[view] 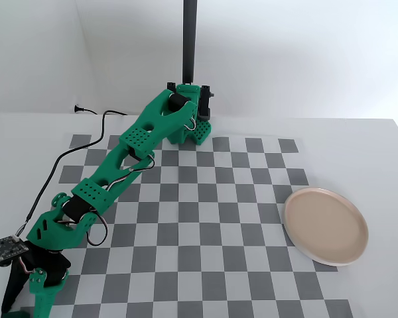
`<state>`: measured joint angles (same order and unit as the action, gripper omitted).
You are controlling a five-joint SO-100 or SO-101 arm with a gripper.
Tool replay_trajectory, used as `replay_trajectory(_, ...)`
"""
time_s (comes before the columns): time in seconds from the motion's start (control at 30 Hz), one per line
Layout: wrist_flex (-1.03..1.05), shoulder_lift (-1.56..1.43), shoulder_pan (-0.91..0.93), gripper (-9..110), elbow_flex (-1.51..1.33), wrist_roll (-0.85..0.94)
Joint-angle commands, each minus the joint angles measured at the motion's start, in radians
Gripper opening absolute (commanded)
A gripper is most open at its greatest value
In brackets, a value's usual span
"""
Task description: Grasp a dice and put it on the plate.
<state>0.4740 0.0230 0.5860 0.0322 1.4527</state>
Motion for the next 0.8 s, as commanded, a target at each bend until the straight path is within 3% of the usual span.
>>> replay_trajectory(0.0,-0.021,-0.040,-0.003,30,0.069,-0.005)
replay_trajectory(0.33,-0.015,-0.040,-0.008,19,0.071,-0.017)
replay_trajectory(0.77,-0.023,-0.040,-0.012,15,0.071,-0.011)
